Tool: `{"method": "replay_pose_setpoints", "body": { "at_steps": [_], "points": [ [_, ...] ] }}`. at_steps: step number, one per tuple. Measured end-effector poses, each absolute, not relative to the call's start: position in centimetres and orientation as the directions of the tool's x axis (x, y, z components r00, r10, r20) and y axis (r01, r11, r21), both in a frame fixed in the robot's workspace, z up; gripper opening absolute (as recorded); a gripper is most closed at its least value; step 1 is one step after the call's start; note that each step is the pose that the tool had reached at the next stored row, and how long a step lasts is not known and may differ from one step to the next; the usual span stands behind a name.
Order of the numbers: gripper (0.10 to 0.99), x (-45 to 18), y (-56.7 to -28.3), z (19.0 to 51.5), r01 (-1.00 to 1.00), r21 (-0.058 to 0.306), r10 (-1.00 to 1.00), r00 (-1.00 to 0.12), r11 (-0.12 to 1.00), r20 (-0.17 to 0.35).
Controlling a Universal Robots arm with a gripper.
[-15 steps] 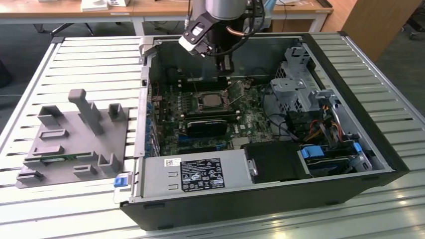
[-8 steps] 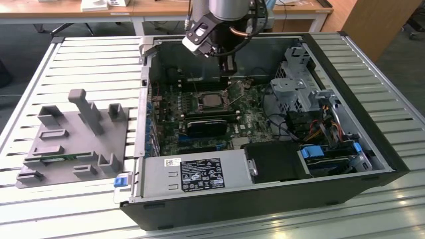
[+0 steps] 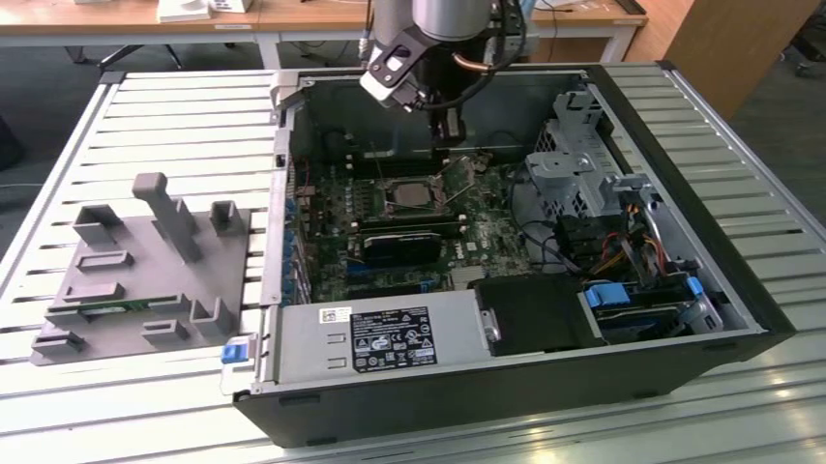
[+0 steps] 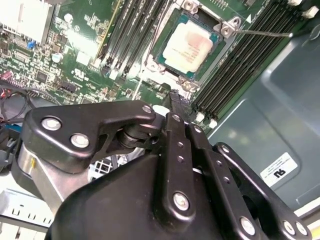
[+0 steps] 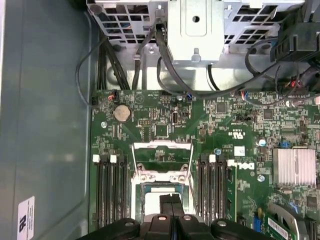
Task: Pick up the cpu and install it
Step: 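Close the cpu cover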
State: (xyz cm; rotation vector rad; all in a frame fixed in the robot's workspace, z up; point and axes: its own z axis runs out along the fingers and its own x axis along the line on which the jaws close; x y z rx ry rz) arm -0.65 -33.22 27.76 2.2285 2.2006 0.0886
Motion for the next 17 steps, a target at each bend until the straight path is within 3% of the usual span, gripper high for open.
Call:
{"method": "replay_pose_setpoints", "body": {
  "at_steps": [17],
  "points": [
    [0.106,2.2,-33.1,27.0,0.999,0.042,0.999,-0.009,0.008,0.034]
  ]
}}
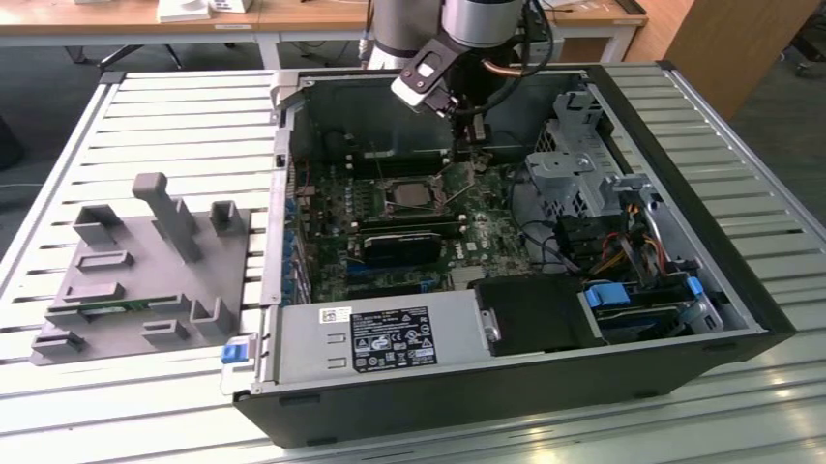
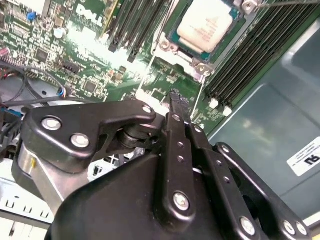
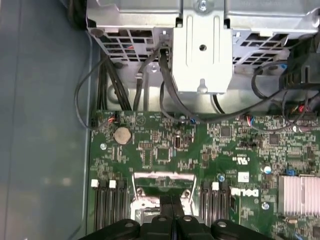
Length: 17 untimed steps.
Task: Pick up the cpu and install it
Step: 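Close the cpu cover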
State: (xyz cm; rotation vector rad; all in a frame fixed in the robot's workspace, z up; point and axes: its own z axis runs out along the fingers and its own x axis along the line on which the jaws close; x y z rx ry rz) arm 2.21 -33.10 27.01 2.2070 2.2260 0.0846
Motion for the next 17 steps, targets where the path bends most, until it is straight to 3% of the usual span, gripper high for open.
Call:
{"method": "replay_pose_setpoints", "body": {
  "at_steps": [17],
  "points": [
    [0.106,3.12,-33.07,26.68,0.999,0.042,0.999,-0.009,0.008,0.033]
  ]
}}
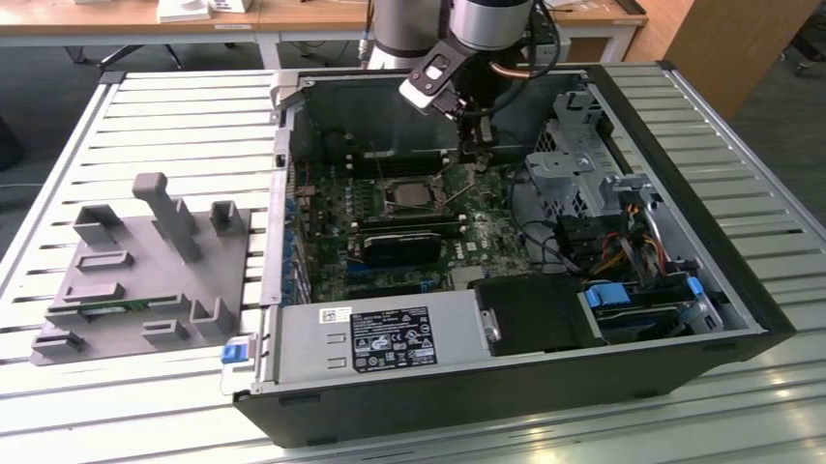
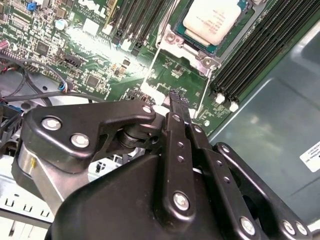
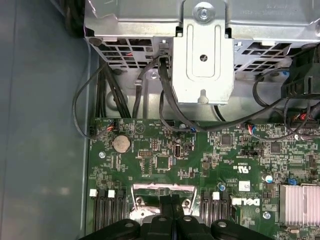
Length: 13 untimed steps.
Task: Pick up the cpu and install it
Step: 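Close the cpu cover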
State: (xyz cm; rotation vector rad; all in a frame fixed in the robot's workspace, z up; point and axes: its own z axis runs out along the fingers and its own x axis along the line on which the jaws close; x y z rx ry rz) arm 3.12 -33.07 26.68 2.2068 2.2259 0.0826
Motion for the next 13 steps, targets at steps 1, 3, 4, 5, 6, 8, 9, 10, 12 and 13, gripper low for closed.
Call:
{"method": "replay_pose_setpoints", "body": {
  "at_steps": [1,3,4,5,6,8,9,10,12,13],
  "points": [
    [0.106,3.2,-33.1,26.7,0.999,0.042,0.999,-0.009,0.008,0.033],
    [0.106,3.4,-33.0,26.6,0.999,0.042,0.999,-0.009,0.008,0.033],
    [0.106,3.6,-33.0,26.5,0.999,0.042,0.999,-0.009,0.008,0.033],
    [0.106,3.7,-33.0,26.5,0.999,0.042,0.999,-0.009,0.008,0.033],
    [0.106,3.9,-32.9,26.4,0.999,0.042,0.999,-0.009,0.008,0.033],
    [0.106,4.2,-32.7,26.3,0.999,0.042,0.999,-0.009,0.008,0.033],
    [0.106,4.3,-32.7,26.3,0.999,0.042,0.999,-0.009,0.008,0.033],
    [0.106,4.4,-32.7,26.2,0.999,0.042,0.999,-0.009,0.008,0.033],
    [0.106,4.6,-32.7,26.2,0.999,0.041,0.999,-0.009,0.008,0.033],
    [0.106,4.8,-32.6,26.1,0.999,0.041,0.999,-0.009,0.008,0.033]
  ]
}}
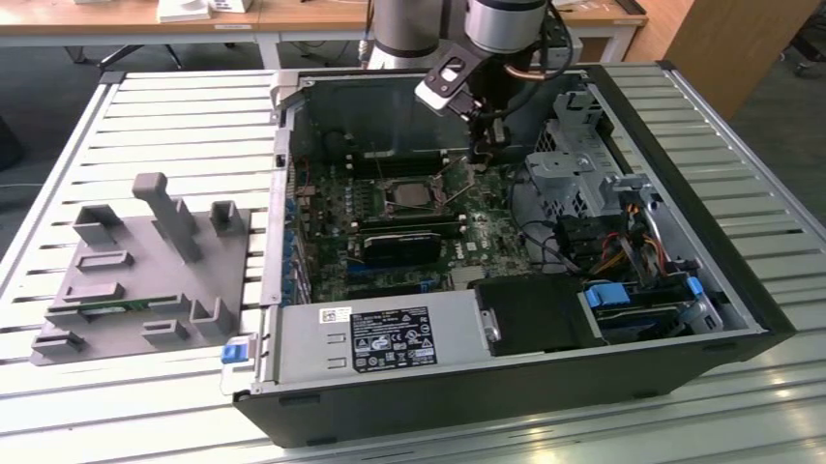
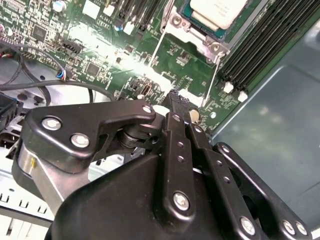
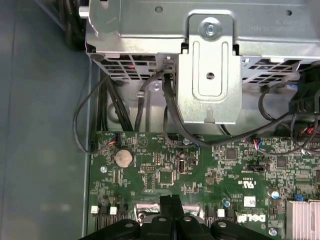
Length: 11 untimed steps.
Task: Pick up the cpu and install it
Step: 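Close the cpu cover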
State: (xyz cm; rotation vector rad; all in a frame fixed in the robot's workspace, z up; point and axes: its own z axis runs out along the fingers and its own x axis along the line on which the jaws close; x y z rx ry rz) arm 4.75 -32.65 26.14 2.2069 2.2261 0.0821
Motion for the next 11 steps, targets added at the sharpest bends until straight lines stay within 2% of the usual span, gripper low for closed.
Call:
{"method": "replay_pose_setpoints", "body": {
  "at_steps": [11],
  "points": [
    [0.106,5.72,-32.62,25.75,0.999,0.041,0.999,-0.009,0.007,0.033]
  ]
}}
